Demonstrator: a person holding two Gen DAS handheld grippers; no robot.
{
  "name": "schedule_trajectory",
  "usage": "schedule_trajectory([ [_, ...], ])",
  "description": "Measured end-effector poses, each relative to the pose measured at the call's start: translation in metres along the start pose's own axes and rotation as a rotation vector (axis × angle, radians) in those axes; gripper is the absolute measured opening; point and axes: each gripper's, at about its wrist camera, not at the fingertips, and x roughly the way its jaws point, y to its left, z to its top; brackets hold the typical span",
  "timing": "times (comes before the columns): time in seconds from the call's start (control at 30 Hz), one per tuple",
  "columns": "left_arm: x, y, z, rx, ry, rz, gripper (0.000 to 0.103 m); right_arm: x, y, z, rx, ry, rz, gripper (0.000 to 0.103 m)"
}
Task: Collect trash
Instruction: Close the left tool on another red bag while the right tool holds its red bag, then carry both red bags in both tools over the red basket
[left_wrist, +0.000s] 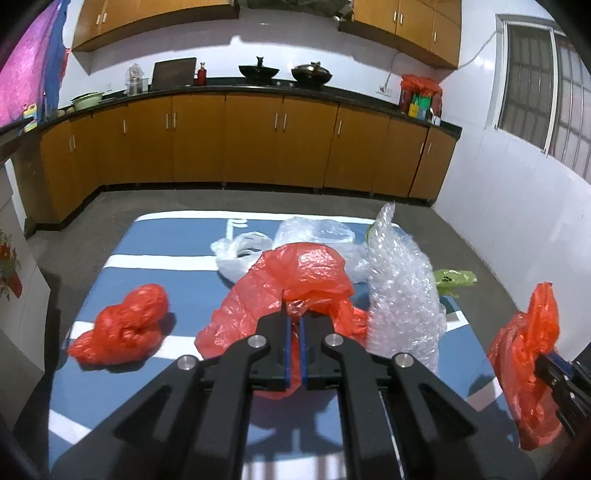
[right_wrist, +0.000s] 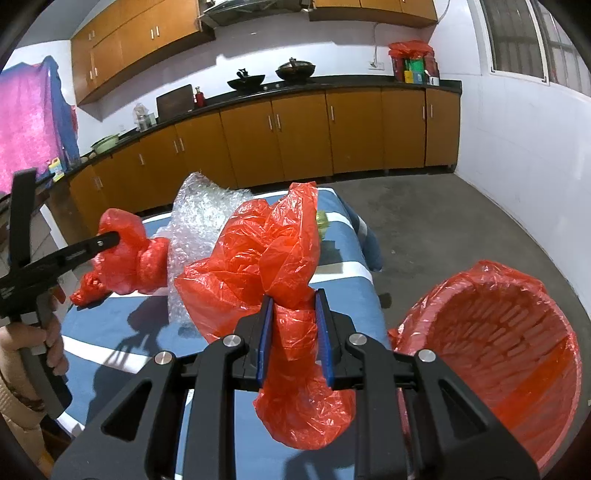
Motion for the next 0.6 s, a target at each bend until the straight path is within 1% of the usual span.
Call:
schedule_trajectory([
  [0.23, -0.043, 0.021, -0.009, -0.035, -0.03, 0.01, 0.005, -0.013, 0.006, 0.002, -0.009, -0.026, 0.015, 0.022],
  [0.37, -0.061, 0.03, -0.01, -0.062, -0.047, 0.009, 0.005, -0.024, 0.009, 0.003, -0.015, -0.044, 0.017, 0.022],
  [0.6, -0.085, 0.025, -0.009, -0.061, -0.069, -0.016, 0.005, -0.043, 0.008, 0.003, -0.018, -0.076, 0.006, 0.022],
])
